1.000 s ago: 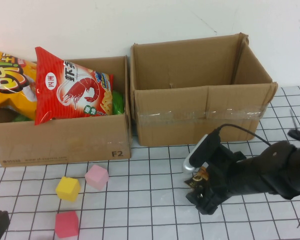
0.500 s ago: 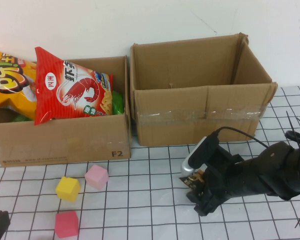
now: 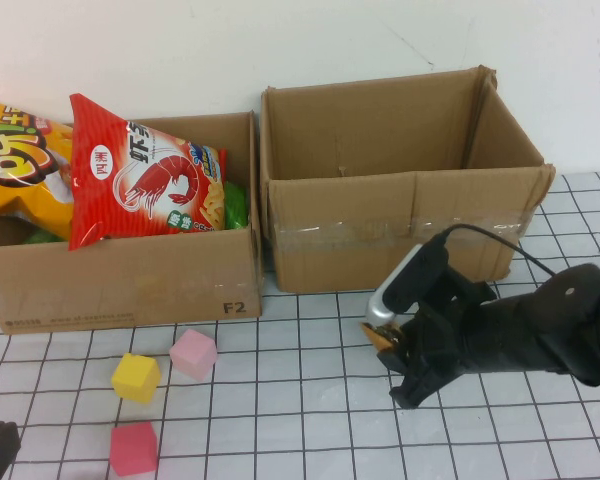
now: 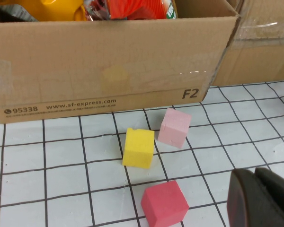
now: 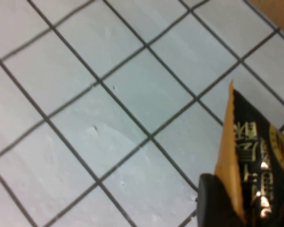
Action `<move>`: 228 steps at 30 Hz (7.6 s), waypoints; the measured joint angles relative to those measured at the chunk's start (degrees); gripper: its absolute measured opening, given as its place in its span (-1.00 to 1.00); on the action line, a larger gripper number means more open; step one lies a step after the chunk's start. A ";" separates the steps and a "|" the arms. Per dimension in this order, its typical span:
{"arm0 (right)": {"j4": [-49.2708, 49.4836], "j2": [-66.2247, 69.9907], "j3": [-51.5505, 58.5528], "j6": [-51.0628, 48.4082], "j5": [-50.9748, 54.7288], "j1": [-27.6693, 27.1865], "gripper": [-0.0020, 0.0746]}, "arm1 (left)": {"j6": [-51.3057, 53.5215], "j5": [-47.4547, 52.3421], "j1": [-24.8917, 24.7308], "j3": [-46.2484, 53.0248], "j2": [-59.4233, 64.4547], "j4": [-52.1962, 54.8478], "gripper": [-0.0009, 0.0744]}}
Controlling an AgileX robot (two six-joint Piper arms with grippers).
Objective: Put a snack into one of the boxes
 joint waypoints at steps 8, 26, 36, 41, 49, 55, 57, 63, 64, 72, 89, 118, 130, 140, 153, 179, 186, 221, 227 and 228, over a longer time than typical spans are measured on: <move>0.08 -5.84 0.10 0.00 6.00 0.00 -0.16 | 0.14 0.00 0.00 0.00 0.00 0.00 -0.98; 2.95 -23.70 -5.23 -0.33 -15.14 -0.20 -0.16 | 0.14 0.00 0.00 0.00 0.00 -0.34 -0.98; 2.98 -6.87 -22.74 -2.26 -16.26 -0.20 -0.16 | 0.01 0.00 -0.10 0.00 0.00 -0.55 -0.98; 4.00 0.80 -26.28 -1.92 -18.66 -0.20 -0.16 | 0.01 0.00 -0.10 0.00 0.00 -0.55 -0.98; 11.34 3.02 -26.83 2.42 -19.51 -0.79 0.31 | 0.01 0.00 -0.10 0.00 0.00 -0.55 -0.98; 14.63 3.02 -26.83 2.53 -14.35 -3.71 0.48 | 0.01 0.00 -0.10 0.00 0.00 -0.59 -0.98; 15.54 2.63 -26.83 2.53 -11.31 -4.40 0.43 | 0.16 0.00 -0.10 0.00 0.00 -0.59 -0.98; 15.76 -3.34 -26.83 -2.60 -1.57 -4.54 -0.21 | 2.62 -3.26 -0.10 -0.21 0.00 -0.59 -0.98; 15.76 -4.72 -26.83 -3.73 0.26 -4.54 -0.34 | 2.67 -4.20 -0.10 -0.59 0.00 -0.59 -0.98; 10.42 -18.22 -26.83 -5.26 10.84 -4.54 -0.92 | -3.71 -11.34 -0.10 -8.33 0.22 15.56 -0.98; -60.39 -30.85 -24.58 49.20 49.22 -4.54 -0.95 | -47.77 -0.04 -0.10 -9.59 -3.19 55.71 -0.98; -59.48 -79.00 30.05 55.41 25.69 -4.54 -0.95 | -32.91 -10.91 -14.18 0.16 -11.38 37.98 -0.98; -58.99 -79.22 30.77 55.41 28.71 -4.54 -0.95 | -32.91 -10.95 -14.40 0.16 -11.38 37.17 -0.98; -58.88 -79.22 30.77 55.41 28.71 -4.54 -0.95 | -32.91 -11.59 -14.40 1.90 -12.25 37.34 -0.98; -58.95 -79.30 30.77 55.31 29.28 -4.54 -0.95 | -38.10 -23.59 -14.40 20.91 -21.08 45.08 -0.98; -58.95 -79.30 30.77 55.31 29.72 -4.54 -0.95 | -39.55 -18.03 -14.85 20.92 -21.18 42.50 -0.98; -58.95 -79.30 30.77 55.31 29.72 -4.54 -0.95 | -39.55 -18.03 -14.62 20.92 -21.18 42.50 -0.98; -56.97 -105.19 55.16 56.27 5.54 -26.30 -0.95 | -39.33 -18.03 -14.55 20.92 -21.18 42.40 -0.98; -56.85 -105.19 55.43 56.43 7.98 -26.57 -0.95 | -39.33 -18.03 -14.55 20.92 -21.18 42.29 -0.98; -56.36 -105.19 55.43 56.59 7.98 -26.57 -0.95 | -39.33 -18.03 -14.55 20.92 -21.18 42.29 -0.98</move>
